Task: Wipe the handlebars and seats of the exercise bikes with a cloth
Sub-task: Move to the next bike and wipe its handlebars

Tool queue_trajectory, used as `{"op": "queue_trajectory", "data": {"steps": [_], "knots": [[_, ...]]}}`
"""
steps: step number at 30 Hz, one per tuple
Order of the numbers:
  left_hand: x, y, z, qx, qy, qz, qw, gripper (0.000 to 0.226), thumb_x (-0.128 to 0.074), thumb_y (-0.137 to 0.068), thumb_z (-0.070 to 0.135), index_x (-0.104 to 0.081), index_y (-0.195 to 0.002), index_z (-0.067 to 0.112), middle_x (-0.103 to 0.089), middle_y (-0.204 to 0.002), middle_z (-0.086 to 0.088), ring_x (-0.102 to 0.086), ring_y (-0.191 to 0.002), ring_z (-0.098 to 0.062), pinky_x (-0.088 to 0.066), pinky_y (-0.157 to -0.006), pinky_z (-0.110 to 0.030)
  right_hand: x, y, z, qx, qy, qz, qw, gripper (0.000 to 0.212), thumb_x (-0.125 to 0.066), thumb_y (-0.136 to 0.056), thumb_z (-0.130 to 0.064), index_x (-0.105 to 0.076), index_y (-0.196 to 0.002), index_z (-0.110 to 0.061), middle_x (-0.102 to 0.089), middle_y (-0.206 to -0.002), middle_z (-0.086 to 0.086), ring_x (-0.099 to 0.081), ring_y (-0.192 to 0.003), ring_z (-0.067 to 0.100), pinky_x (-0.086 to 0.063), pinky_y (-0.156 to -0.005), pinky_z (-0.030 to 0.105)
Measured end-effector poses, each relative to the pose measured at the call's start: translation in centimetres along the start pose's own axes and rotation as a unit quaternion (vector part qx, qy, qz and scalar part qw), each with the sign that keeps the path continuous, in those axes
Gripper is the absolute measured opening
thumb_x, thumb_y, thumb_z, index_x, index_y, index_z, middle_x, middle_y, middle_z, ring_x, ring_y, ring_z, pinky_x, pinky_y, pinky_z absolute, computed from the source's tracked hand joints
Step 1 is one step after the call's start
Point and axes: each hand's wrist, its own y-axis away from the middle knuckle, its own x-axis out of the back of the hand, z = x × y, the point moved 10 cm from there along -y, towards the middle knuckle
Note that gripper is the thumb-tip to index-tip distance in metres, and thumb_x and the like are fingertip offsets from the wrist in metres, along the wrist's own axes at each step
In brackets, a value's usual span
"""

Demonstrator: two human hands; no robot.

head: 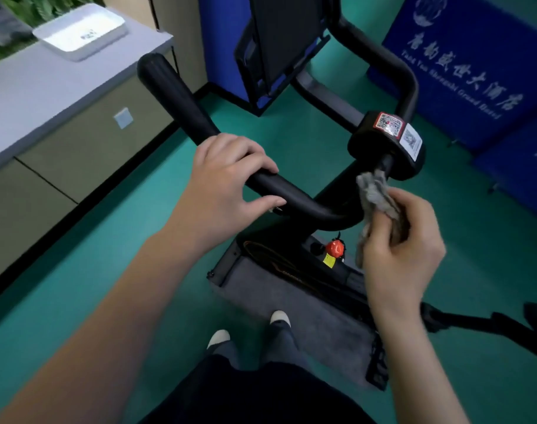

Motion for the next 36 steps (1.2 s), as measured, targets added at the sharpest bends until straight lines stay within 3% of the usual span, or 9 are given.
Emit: {"op": "queue_trajectory", "data": {"steps": [2, 4, 7, 18, 22, 26, 29, 33, 36], "knots": [[-0.1, -0.1, 0.0, -0.011, 0.001, 0.001, 1.0, 0.04, -0.068, -0.072, 0.052, -0.067, -0.096, 0.02, -0.058, -0.099, 0.004, -0.05, -0.101, -0.019, -0.022, -0.1, -0.03, 1.7, 2.5, 1.0, -0.052, -0.018, 0.126, 0.991, 0.019, -0.051, -0.088, -0.002, -0.06, -0.104, 0.001, -0.057, -0.1, 0.009, -0.054, -0.094, 0.015, -0.043, -0.085, 0.022], [-0.2, -0.2, 0.0, -0.02, -0.002, 0.003, 1.0, 0.041, -0.067, -0.073, 0.052, -0.067, -0.097, 0.019, -0.058, -0.098, 0.002, -0.05, -0.1, -0.021, -0.023, -0.099, -0.03, 1.2, 4.2, 1.8, -0.105, -0.042, 0.181, 0.977, 0.02, -0.05, -0.087, 0.002, -0.056, -0.106, 0.005, -0.052, -0.102, 0.014, -0.051, -0.096, 0.015, -0.04, -0.087, 0.02], [-0.4, -0.2, 0.0, -0.029, -0.008, 0.009, 0.999, 0.041, -0.067, -0.074, 0.053, -0.067, -0.097, 0.018, -0.058, -0.098, 0.0, -0.051, -0.1, -0.023, -0.024, -0.098, -0.031, -1.1, 5.4, 1.4, -0.141, -0.072, 0.189, 0.969, 0.021, -0.052, -0.084, 0.007, -0.054, -0.104, 0.004, -0.049, -0.102, 0.013, -0.05, -0.097, 0.017, -0.038, -0.089, 0.019], [-0.5, -0.5, -0.3, -0.057, -0.015, -0.022, 0.998, 0.037, -0.067, -0.076, 0.047, -0.066, -0.1, 0.019, -0.057, -0.1, 0.002, -0.049, -0.101, -0.023, -0.026, -0.094, -0.035, -5.1, 8.5, -3.4, -0.065, -0.056, 0.2, 0.976, 0.022, -0.05, -0.078, 0.015, -0.059, -0.097, 0.011, -0.05, -0.098, 0.021, -0.05, -0.097, 0.019, -0.042, -0.092, 0.022], [-0.5, -0.5, -0.3, -0.05, -0.018, -0.032, 0.998, 0.037, -0.067, -0.076, 0.046, -0.066, -0.101, 0.02, -0.057, -0.102, 0.002, -0.048, -0.103, -0.022, -0.023, -0.094, -0.031, -2.3, 8.5, 1.3, -0.155, -0.051, 0.251, 0.954, 0.022, -0.053, -0.076, 0.018, -0.057, -0.096, 0.008, -0.05, -0.096, 0.021, -0.05, -0.092, 0.022, -0.045, -0.085, 0.03], [-0.3, -0.5, -0.1, -0.056, -0.018, -0.046, 0.997, 0.031, -0.065, -0.081, 0.04, -0.067, -0.103, 0.018, -0.059, -0.103, 0.001, -0.049, -0.102, -0.022, -0.026, -0.093, -0.033, -2.0, 8.0, 0.9, -0.133, -0.081, 0.269, 0.95, 0.021, -0.055, -0.078, 0.015, -0.053, -0.097, 0.005, -0.047, -0.097, 0.017, -0.048, -0.092, 0.019, -0.04, -0.084, 0.019], [0.0, -0.5, -0.1, -0.066, -0.005, -0.069, 0.995, 0.028, -0.06, -0.085, 0.031, -0.068, -0.109, 0.017, -0.06, -0.106, 0.001, -0.05, -0.104, -0.021, -0.026, -0.095, -0.032, -4.2, 9.0, -1.3, -0.12, -0.113, 0.24, 0.957, 0.024, -0.054, -0.075, 0.017, -0.053, -0.094, 0.003, -0.047, -0.095, 0.017, -0.049, -0.091, 0.023, -0.044, -0.082, 0.029], [0.7, -0.6, -0.3, -0.073, 0.021, -0.093, 0.993, 0.027, -0.054, -0.089, 0.02, -0.067, -0.112, 0.012, -0.064, -0.11, 0.003, -0.053, -0.107, -0.021, -0.029, -0.096, -0.033, -6.0, 10.4, -3.3, -0.109, -0.15, 0.22, 0.958, 0.03, -0.053, -0.069, 0.021, -0.052, -0.091, 0.001, -0.045, -0.094, 0.013, -0.046, -0.093, 0.006, -0.04, -0.083, 0.016], [1.3, -0.7, -0.2, -0.088, 0.036, -0.095, 0.991, 0.025, -0.052, -0.09, 0.014, -0.068, -0.109, 0.008, -0.066, -0.112, 0.002, -0.056, -0.11, -0.02, -0.035, -0.098, -0.037, -7.6, 10.1, -4.9, -0.11, -0.174, 0.218, 0.954, 0.029, -0.054, -0.067, 0.022, -0.053, -0.088, 0.002, -0.045, -0.093, 0.011, -0.046, -0.092, 0.004, -0.042, -0.08, 0.019]]}}
